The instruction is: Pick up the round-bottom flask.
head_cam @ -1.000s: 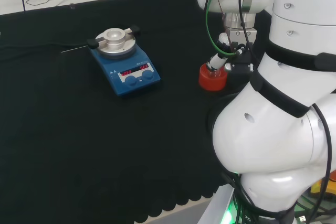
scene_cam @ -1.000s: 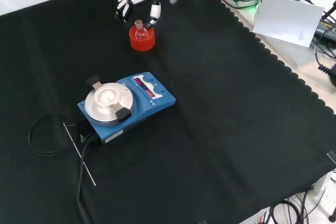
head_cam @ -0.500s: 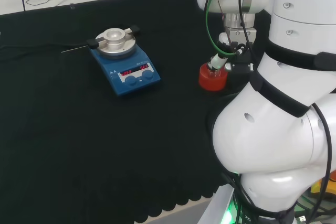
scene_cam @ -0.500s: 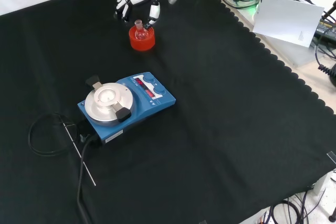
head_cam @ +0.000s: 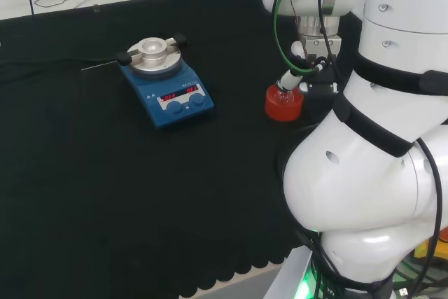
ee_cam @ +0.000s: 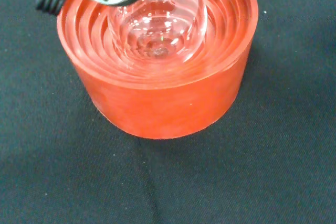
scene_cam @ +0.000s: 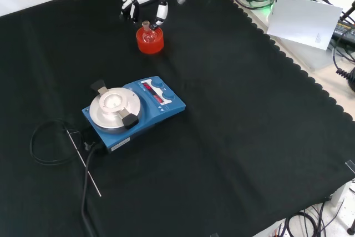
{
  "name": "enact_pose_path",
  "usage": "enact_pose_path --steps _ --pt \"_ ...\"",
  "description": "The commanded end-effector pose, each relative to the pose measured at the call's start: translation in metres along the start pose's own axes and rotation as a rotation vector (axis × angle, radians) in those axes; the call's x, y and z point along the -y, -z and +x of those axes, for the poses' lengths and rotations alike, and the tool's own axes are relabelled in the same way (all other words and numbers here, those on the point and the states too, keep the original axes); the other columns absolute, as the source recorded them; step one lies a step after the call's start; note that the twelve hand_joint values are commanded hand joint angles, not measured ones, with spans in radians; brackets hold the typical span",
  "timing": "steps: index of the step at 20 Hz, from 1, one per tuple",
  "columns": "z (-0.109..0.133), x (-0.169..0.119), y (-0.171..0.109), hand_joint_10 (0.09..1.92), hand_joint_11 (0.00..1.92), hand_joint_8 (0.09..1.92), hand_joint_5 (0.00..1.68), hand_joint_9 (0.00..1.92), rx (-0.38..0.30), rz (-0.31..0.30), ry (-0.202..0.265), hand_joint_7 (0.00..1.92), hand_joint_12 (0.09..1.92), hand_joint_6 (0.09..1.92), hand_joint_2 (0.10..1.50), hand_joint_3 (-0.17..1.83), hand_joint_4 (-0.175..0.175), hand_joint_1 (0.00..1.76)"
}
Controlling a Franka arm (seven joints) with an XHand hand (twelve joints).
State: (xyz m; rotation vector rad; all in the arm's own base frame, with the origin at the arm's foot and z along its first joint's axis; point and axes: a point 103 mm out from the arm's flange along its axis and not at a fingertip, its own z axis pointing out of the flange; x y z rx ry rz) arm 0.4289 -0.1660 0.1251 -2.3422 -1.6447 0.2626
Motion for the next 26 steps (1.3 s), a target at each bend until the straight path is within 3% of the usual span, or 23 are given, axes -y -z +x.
enact_pose_path --steps 1,3,5,10,18,26 --pt "0.003 -0.001 0.002 0.68 0.28 0.7 1.04 0.5 0.036 -0.009 0.002 0.28 1.39 0.81 0.82 0.45 0.095 1.0" --pt "0.004 0.0 0.003 0.65 0.31 0.69 1.11 0.54 0.057 -0.009 -0.003 0.3 1.37 0.84 0.82 0.46 0.156 1.06" --pt "0.004 0.0 0.005 0.63 0.33 0.68 1.13 0.56 0.053 -0.007 -0.006 0.32 1.36 0.87 0.76 0.57 0.172 1.08" --pt "0.002 0.003 0.012 0.62 0.35 0.68 1.14 0.58 0.024 -0.017 -0.009 0.33 1.35 0.92 0.71 0.68 0.175 1.08" --pt "0.011 0.023 0.067 0.62 0.35 0.68 1.13 0.58 0.054 -0.007 0.015 0.31 1.35 0.94 0.69 0.72 0.175 1.09" --pt "0.051 0.038 0.117 0.62 0.35 0.68 1.13 0.57 0.091 -0.055 0.069 0.29 1.35 0.95 0.69 0.72 0.175 1.09"
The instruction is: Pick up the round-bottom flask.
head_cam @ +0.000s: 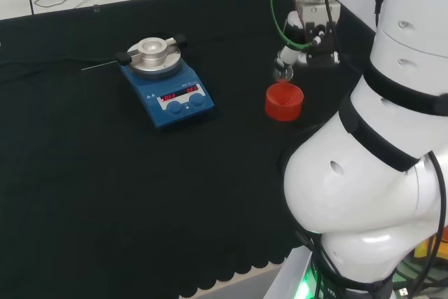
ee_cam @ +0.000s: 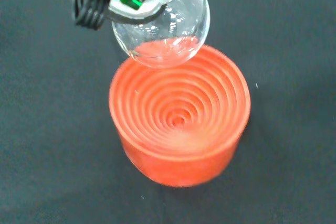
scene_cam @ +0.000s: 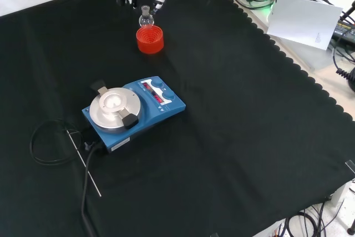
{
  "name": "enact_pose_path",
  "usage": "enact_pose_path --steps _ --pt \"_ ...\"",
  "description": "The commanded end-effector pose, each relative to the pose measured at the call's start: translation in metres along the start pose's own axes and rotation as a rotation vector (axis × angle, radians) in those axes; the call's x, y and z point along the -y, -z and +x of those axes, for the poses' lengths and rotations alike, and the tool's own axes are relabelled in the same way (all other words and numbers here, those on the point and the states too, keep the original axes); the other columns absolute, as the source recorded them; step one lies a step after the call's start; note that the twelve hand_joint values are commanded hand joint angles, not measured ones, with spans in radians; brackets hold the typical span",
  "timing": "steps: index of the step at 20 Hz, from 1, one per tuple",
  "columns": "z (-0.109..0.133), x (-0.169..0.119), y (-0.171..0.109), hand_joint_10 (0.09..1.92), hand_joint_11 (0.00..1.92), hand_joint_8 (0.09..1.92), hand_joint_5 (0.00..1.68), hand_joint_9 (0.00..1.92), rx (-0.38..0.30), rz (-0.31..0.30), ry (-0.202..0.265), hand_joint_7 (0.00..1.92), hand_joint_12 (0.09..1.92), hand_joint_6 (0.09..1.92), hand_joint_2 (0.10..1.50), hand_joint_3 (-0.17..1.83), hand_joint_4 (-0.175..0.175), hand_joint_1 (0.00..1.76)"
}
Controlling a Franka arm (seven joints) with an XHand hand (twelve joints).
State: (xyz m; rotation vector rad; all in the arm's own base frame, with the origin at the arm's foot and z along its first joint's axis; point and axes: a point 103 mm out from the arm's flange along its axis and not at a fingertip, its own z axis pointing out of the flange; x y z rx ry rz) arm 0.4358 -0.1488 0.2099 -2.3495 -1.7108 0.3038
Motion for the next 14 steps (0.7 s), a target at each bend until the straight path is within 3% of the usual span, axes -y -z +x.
enact_pose_path --steps 1,5,14 --pt "0.037 0.01 0.043 0.62 0.35 0.68 1.13 0.57 0.041 -0.036 0.05 0.29 1.35 0.95 0.69 0.73 0.175 1.09" --pt "0.068 0.01 0.063 0.62 0.35 0.68 1.14 0.57 0.061 -0.083 0.083 0.29 1.35 0.95 0.68 0.73 0.175 1.09" --pt "0.139 -0.005 0.091 0.62 0.37 0.69 1.14 0.56 0.115 -0.12 0.159 0.29 1.34 0.95 0.67 0.75 0.175 1.09"
